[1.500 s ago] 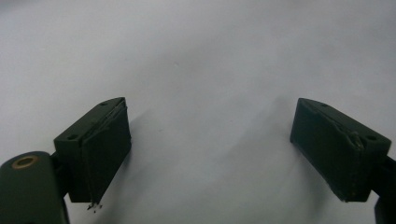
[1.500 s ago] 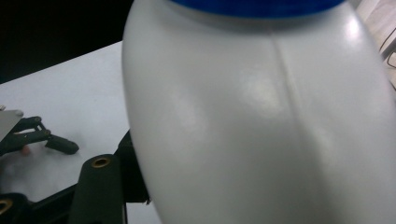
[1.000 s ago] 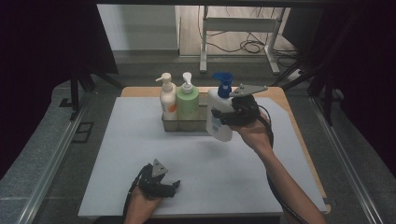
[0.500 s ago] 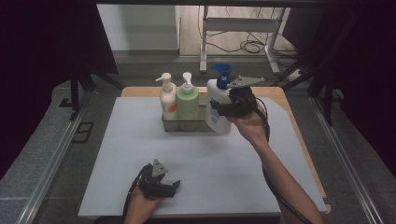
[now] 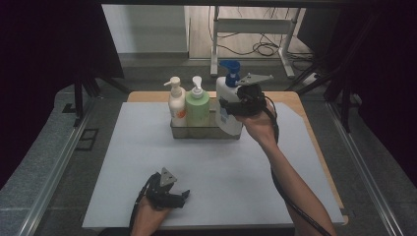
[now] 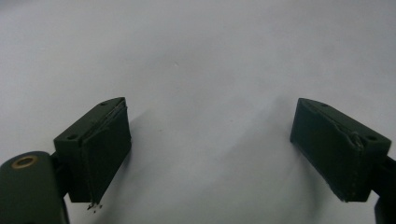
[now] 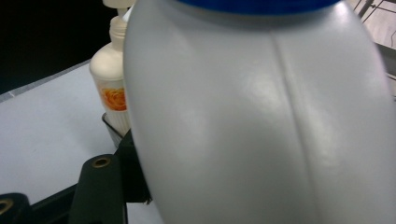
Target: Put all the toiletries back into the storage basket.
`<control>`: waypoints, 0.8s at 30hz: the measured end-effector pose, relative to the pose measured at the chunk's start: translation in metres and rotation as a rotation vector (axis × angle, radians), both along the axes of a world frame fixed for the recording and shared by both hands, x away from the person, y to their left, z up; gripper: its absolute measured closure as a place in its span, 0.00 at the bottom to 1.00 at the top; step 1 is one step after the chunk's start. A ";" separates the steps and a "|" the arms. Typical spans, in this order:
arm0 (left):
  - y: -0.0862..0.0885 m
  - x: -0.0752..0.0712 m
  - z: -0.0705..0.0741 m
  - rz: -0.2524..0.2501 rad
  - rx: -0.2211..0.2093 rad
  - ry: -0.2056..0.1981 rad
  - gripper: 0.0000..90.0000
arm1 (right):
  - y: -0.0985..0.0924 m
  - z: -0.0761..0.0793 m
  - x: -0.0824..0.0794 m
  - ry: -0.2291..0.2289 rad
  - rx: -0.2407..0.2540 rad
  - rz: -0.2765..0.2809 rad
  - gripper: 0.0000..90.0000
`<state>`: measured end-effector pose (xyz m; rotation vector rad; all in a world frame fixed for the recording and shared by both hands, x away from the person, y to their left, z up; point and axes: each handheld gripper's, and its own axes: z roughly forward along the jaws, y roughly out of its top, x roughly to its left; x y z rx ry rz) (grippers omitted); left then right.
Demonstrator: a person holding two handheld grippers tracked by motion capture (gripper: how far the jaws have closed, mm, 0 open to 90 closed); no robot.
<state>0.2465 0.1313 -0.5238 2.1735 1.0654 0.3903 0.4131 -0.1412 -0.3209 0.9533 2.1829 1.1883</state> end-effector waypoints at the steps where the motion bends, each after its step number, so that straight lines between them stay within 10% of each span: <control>1: 0.000 0.000 0.000 0.000 -0.001 0.000 0.13 | 0.000 0.000 0.001 -0.003 -0.001 -0.003 0.41; 24: 0.000 0.000 0.000 0.000 0.000 -0.001 0.13 | 0.010 -0.002 0.036 -0.015 0.009 -0.090 0.41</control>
